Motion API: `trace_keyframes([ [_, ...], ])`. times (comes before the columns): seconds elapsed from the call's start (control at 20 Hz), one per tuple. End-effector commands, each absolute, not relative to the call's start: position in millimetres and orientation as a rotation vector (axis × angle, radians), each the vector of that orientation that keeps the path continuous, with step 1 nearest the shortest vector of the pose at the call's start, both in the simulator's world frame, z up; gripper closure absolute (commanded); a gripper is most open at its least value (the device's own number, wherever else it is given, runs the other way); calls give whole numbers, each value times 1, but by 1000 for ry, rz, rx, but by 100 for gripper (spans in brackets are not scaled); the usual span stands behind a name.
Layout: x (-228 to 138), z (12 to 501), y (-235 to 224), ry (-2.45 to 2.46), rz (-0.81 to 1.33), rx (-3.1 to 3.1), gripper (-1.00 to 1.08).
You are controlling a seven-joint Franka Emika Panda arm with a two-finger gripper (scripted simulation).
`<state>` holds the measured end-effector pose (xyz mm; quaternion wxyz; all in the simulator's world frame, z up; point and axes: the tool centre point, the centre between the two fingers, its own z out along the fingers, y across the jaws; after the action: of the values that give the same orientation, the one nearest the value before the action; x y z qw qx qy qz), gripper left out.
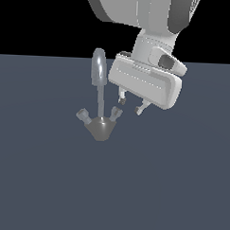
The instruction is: Turn on the faucet by rotating a designated handle.
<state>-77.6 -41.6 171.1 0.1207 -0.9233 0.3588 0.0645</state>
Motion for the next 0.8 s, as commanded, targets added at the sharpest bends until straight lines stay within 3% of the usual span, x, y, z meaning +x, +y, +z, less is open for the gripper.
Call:
trace_keyframes([
  [0.0, -49, 138, -40, 997, 168, -2740, -70],
  [0.05, -54, 147, -5, 903, 146, -2784, -70],
  [0.1, -33, 146, -7, 952, 96, -2734, -11],
  [0.15, -22, 132, -11, 818, 96, -2791, -31],
  [0.2, -31, 135, 41, 685, 96, -2841, -31],
  [0.25, -19, 134, 54, 736, 96, -2757, -26],
  [0.3, -9, 125, 21, 716, 82, -2803, -54],
  [0.35, -14, 139, 23, 833, 137, -2742, -54],
  [0.4, -15, 114, -27, 947, 191, -2676, -54],
  [0.45, -61, 98, -48, 826, 244, -2731, -73],
  [0.5, -70, 83, 9, 702, 296, -2780, -73],
  [0.55, -99, 76, -6, 823, 356, -2729, -86],
  [0.6, -102, 50, -49, 943, 414, -2672, -86],
  [0.65, -68, 26, -132, 923, 305, -2749, -77],
  [0.7, -73, 54, -123, 901, 197, -2818, -77],
  [0.75, -43, 58, -99, 769, 147, -2866, 17],
])
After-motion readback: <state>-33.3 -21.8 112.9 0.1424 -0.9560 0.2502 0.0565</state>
